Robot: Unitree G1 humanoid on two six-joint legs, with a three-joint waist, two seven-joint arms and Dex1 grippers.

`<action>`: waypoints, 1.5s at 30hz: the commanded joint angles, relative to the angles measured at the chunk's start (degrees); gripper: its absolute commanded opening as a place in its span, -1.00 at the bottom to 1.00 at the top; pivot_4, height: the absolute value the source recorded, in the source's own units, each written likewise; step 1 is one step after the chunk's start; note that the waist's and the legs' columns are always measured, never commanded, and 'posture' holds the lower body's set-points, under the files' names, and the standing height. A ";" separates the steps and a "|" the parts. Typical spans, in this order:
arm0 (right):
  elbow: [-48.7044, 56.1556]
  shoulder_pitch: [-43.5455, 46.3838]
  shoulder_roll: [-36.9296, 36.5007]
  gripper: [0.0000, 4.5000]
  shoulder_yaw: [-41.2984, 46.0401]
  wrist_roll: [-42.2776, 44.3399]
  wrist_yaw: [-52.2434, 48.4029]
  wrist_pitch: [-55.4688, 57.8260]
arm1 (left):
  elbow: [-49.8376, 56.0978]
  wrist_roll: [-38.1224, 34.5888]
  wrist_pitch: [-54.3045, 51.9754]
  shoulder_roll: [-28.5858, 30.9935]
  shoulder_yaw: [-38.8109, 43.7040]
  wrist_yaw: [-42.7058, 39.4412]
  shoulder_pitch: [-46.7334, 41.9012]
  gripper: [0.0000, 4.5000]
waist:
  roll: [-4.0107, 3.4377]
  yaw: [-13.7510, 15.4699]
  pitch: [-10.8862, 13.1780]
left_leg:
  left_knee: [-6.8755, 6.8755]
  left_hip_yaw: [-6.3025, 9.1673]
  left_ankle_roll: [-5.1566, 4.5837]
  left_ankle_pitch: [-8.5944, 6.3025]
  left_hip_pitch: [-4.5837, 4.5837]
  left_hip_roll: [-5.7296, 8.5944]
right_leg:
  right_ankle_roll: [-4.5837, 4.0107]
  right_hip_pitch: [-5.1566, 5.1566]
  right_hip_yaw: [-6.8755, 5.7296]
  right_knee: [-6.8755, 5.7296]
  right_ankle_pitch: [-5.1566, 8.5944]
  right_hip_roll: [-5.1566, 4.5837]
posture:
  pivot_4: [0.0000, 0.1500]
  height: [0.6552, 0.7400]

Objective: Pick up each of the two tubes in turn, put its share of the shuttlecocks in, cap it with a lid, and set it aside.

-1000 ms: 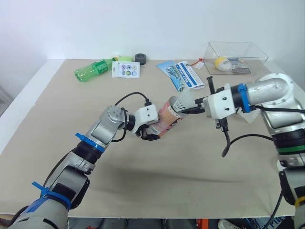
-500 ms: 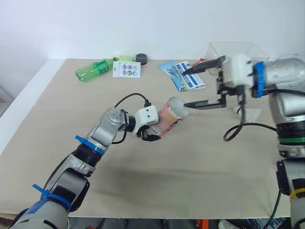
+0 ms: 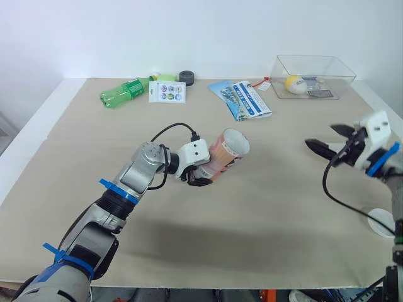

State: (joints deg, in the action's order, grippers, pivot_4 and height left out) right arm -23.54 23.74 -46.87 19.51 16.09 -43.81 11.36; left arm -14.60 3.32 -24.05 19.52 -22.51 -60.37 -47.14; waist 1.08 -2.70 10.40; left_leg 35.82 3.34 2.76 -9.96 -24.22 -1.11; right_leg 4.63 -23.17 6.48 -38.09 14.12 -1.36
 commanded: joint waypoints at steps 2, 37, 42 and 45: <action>-4.54 0.44 2.01 0.99 3.14 -0.32 5.65 -3.83 | 1.23 -0.09 0.15 -0.25 -0.68 -0.18 -0.04 0.61 | -0.05 -0.13 0.01 | 0.02 -0.04 -0.07 0.06 0.00 0.04 | 0.08 0.00 0.06 0.01 -0.09 -0.01 | 1.00 1.00; -20.02 10.44 1.87 -0.98 -3.91 -6.59 2.25 -23.51 | 3.14 0.02 -0.97 0.71 -0.62 0.48 1.59 0.61 | -0.06 -0.46 0.01 | -0.01 -0.02 -0.16 0.15 0.01 0.14 | 0.17 0.05 0.11 0.06 -0.15 -0.07 | 1.00 1.00; 6.70 4.64 -9.69 -0.98 -7.68 -9.32 -6.93 -23.23 | 2.74 -0.70 -0.34 0.84 0.24 0.50 1.50 0.61 | -0.58 -0.45 0.08 | -0.05 -0.03 -0.14 0.13 -0.05 0.23 | 0.27 -0.01 0.13 0.06 -0.07 -0.15 | 1.00 1.00; 17.87 9.17 -13.48 -0.98 -11.18 -5.99 -14.14 -18.78 | 2.34 -1.39 -0.22 0.31 0.56 0.65 1.10 0.61 | -0.53 -0.82 0.09 | -0.05 -0.04 -0.14 0.13 0.09 0.17 | 0.21 0.06 0.13 0.05 -0.10 -0.10 | 1.00 1.00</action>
State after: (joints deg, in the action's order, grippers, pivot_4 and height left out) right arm -13.73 29.91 -59.00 10.91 7.28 -53.23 -9.59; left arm -12.49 2.78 -24.82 20.58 -22.12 -59.45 -45.64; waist 0.55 -3.53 10.49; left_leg 35.79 3.32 2.61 -9.82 -24.10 -0.98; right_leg 4.80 -23.10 6.59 -38.05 13.98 -1.41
